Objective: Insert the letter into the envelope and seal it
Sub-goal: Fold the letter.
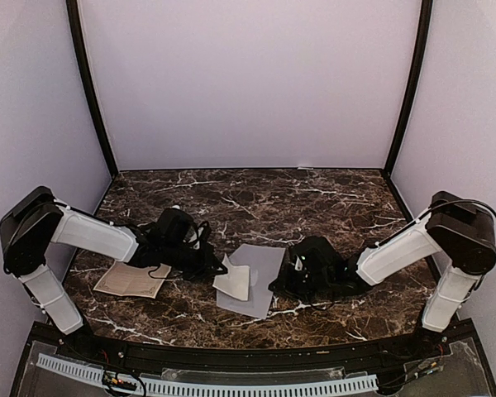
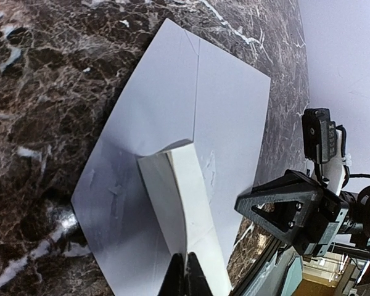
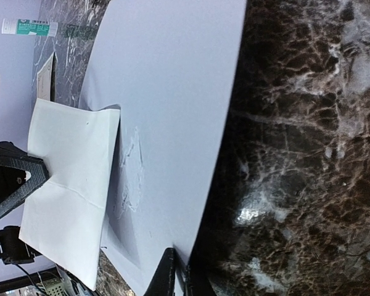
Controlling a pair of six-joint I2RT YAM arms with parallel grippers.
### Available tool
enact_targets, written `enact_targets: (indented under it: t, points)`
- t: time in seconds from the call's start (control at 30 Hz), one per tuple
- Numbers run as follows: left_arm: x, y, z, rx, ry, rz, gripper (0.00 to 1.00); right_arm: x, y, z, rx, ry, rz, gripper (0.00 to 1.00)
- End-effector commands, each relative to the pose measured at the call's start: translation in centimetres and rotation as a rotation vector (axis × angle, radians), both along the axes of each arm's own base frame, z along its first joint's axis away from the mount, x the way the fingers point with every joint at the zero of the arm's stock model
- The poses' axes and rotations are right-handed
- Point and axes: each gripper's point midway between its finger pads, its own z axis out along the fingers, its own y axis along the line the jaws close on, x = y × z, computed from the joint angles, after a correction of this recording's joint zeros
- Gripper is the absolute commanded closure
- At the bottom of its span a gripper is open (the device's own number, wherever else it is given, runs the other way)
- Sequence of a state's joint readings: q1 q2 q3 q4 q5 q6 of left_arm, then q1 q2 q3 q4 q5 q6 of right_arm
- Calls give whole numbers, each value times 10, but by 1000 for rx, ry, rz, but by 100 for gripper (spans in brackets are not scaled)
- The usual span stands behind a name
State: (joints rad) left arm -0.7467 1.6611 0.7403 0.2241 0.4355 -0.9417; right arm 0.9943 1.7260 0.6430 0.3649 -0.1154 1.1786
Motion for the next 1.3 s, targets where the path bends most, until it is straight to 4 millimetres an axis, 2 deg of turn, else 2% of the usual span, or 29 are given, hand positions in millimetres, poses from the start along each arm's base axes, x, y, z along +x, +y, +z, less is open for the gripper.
enact_targets:
  t: [0.0, 0.07, 0.2, 0.33, 0.37, 0.43, 0.47, 0.57, 0.67, 0.77, 0.83, 0.93, 1.07, 1.23, 1.27]
  points:
    - [-3, -16, 17, -59, -65, -86, 100, 2, 8, 6, 18, -29, 16, 94]
    - [0, -12, 18, -37, -96, -82, 100, 3, 5, 7, 8, -35, 8, 90]
    - [9, 3, 39, 1, -230, -42, 100, 9, -15, 15, -47, -78, -48, 68]
    - [12, 15, 90, -69, -413, -6, 100, 17, -47, 33, -119, -154, -123, 39]
    - [12, 17, 96, -79, -442, -10, 100, 18, -53, 43, -116, -184, -133, 32]
    - [10, 17, 117, -124, -503, -20, 100, 20, -58, 70, -71, -267, -127, 25]
    - [7, 18, 129, -154, -526, -29, 100, 19, -55, 94, -7, -326, -106, 23]
    - [-1, 13, 161, -259, -596, -64, 100, 8, -40, 152, 178, -481, 6, 20]
    - [-17, 9, 196, -394, -656, -117, 100, -14, -23, 207, 370, -608, 147, 20]
    - [-33, 7, 227, -523, -708, -168, 100, -29, -11, 241, 480, -680, 230, 19]
    - [-43, 5, 241, -577, -720, -215, 100, -33, -2, 248, 501, -695, 268, 19]
    - [-53, 3, 251, -625, -717, -266, 100, -40, 13, 255, 542, -709, 330, 21]
    - [-63, 0, 259, -674, -717, -325, 100, -47, 34, 269, 594, -735, 404, 29]
    - [-71, -5, 264, -711, -708, -382, 100, -54, 46, 288, 673, -776, 454, 47]
    - [-71, -6, 265, -715, -709, -383, 100, -54, 47, 290, 682, -781, 456, 54]
